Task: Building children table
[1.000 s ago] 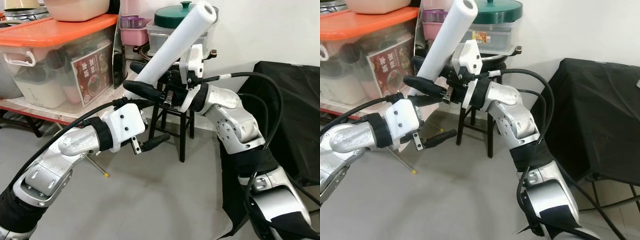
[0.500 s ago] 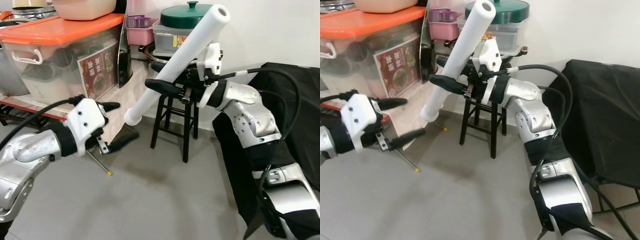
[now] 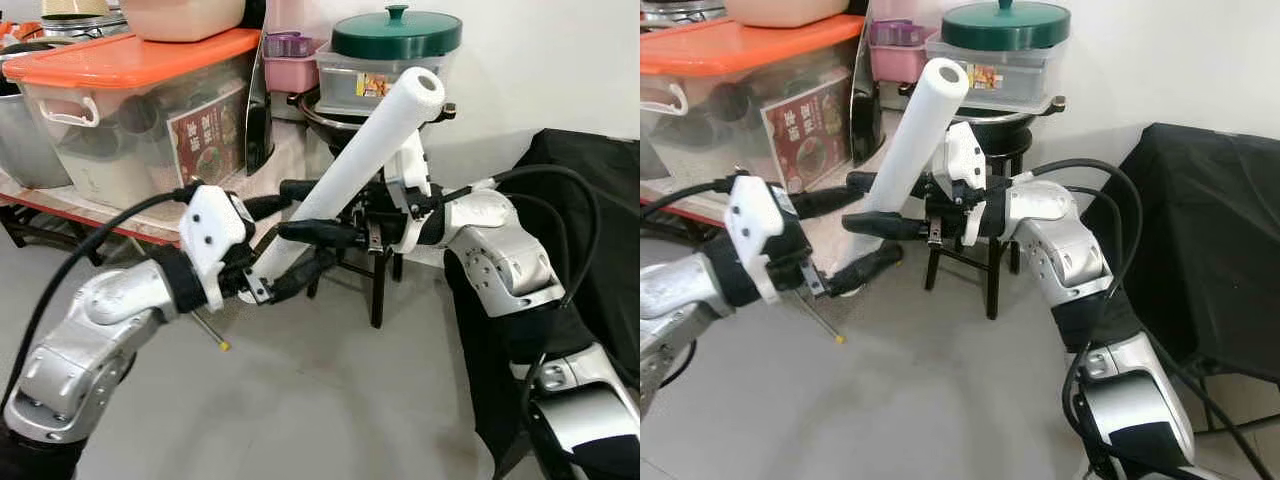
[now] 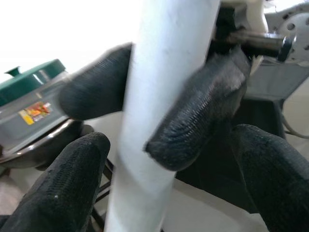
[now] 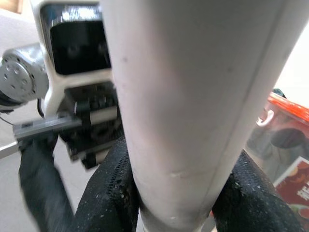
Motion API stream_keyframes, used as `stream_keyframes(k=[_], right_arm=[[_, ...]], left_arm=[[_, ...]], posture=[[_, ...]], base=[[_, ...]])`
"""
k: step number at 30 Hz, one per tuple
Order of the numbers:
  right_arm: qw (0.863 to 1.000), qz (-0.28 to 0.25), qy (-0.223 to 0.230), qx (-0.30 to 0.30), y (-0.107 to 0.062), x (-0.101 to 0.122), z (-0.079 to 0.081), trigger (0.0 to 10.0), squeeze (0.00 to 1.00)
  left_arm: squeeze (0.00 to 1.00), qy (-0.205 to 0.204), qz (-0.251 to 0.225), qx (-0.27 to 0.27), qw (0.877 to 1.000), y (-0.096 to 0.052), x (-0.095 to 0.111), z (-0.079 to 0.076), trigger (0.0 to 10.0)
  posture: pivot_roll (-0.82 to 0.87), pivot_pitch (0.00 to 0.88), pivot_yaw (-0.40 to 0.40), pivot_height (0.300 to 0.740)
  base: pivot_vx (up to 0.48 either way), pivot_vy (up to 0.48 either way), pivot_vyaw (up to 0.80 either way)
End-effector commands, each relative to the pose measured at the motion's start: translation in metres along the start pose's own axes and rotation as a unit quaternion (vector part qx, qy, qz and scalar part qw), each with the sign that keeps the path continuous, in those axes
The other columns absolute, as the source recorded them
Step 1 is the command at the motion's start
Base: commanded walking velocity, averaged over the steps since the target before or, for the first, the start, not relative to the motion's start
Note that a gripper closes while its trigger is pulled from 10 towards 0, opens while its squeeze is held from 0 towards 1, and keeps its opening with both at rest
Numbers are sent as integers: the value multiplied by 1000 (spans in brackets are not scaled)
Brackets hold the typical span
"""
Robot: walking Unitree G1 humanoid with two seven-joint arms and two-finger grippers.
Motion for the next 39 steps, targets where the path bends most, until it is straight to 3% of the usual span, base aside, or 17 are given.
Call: stream_keyframes(k=[1,9,10,18,30,31,34,35,39], right_arm=[[1000,-24,-7,18,5,10,3,0,0],[999,-41,-5,30,8,15,5,0,0],[999,-42,-4,31,8,15,6,0,0],[998,-47,-3,34,7,19,6,0,0],[998,-50,-1,24,7,18,7,0,0],[999,-51,11,8,7,18,4,10000,976],[999,-43,18,-13,-1,19,-2,10000,1000],[999,-19,4,-29,-13,17,-8,10000,1000],[999,9,-6,-48,-28,15,-13,10000,1000]], left_arm=[[0,4,11,11,1000,3,-3,3,10000],[0,3,36,16,999,5,-9,4,10000],[0,6,37,22,999,4,-9,5,0],[0,34,60,58,996,1,-13,18,0],[0,50,56,83,994,2,-10,24,0],[0,51,56,86,993,2,-11,25,0],[0,35,40,81,995,1,-7,27,0],[0,24,26,62,997,-2,-3,26,0],[0,14,11,40,999,-6,2,27,0]], posture=[[22,0,-4,740],[27,0,-4,740],[27,0,-4,740],[28,0,1,740],[28,0,3,740],[26,0,4,740],[25,0,4,740],[23,0,4,740],[20,0,6,740]], base=[[0,0,0],[0,0,0],[0,0,0],[0,0,0],[0,0,0],[0,0,0],[0,0,0],[0,0,0],[0,0,0]])
Point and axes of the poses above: a point about 5 cm out from each wrist's last joint towards the gripper, its own y axis pointing out of the wrist towards the gripper, its own x axis along the axis of the wrist's last joint, z = x × y, the point moved 1 cm from there along y, pointing out of the wrist towards the gripper, and after that the axes turned 3 degrees about -y, right-handed, at the moved point
